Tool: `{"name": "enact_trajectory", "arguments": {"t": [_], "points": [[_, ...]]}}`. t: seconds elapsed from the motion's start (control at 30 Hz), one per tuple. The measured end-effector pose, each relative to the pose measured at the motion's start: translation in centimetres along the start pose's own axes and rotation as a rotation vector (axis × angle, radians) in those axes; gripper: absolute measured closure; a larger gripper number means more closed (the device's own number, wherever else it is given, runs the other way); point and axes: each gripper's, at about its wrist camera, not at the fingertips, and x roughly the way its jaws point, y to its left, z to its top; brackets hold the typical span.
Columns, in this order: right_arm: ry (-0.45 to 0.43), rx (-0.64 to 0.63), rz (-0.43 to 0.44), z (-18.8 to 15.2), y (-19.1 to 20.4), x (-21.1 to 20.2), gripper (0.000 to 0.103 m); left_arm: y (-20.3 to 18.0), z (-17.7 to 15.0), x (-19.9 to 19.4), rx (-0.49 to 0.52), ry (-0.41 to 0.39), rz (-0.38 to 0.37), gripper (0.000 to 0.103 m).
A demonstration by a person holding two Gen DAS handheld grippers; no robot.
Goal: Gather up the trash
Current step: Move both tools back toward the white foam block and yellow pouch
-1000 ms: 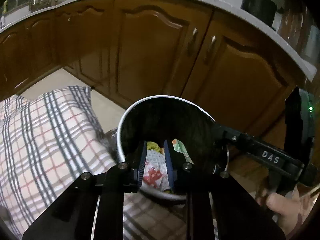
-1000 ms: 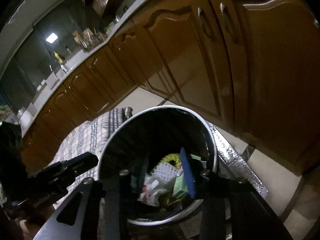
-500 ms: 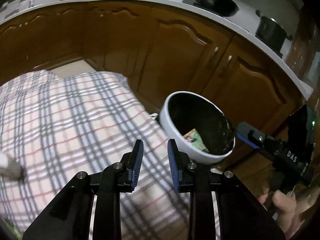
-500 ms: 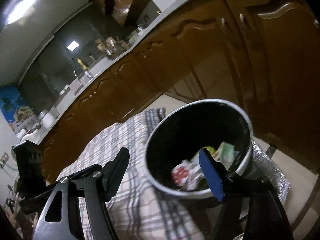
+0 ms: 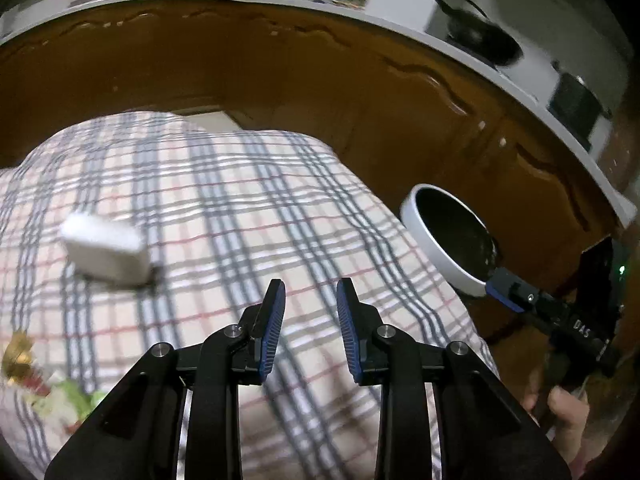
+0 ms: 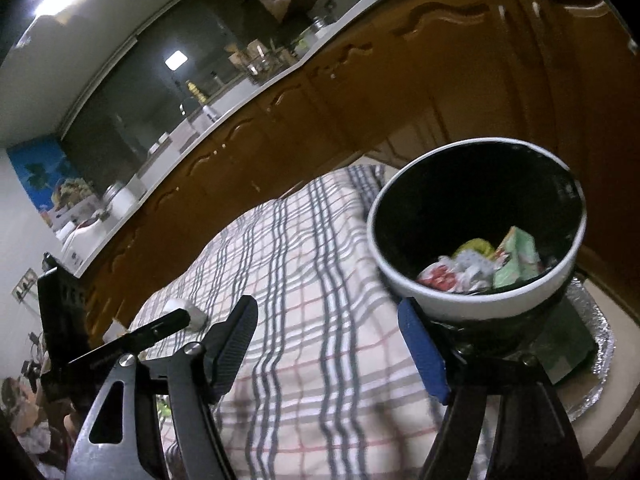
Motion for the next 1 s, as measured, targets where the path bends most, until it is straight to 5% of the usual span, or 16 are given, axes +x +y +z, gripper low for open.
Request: {"name": "enact_trajectory", "arguments": {"t": [0.5,1.0], "points": [[0.105,-0.165,0.111,-0.5,6.5,4.8,0.027,7.2,-3.8,-7.7,-0.182,-0.107,0.165,0.074],[0.195,-0.418,0.248,-1.3,13.9,9.2,0.023,10.6,-6.9,-10.0,-0.309,-0.101,0.238,0.069]]}}
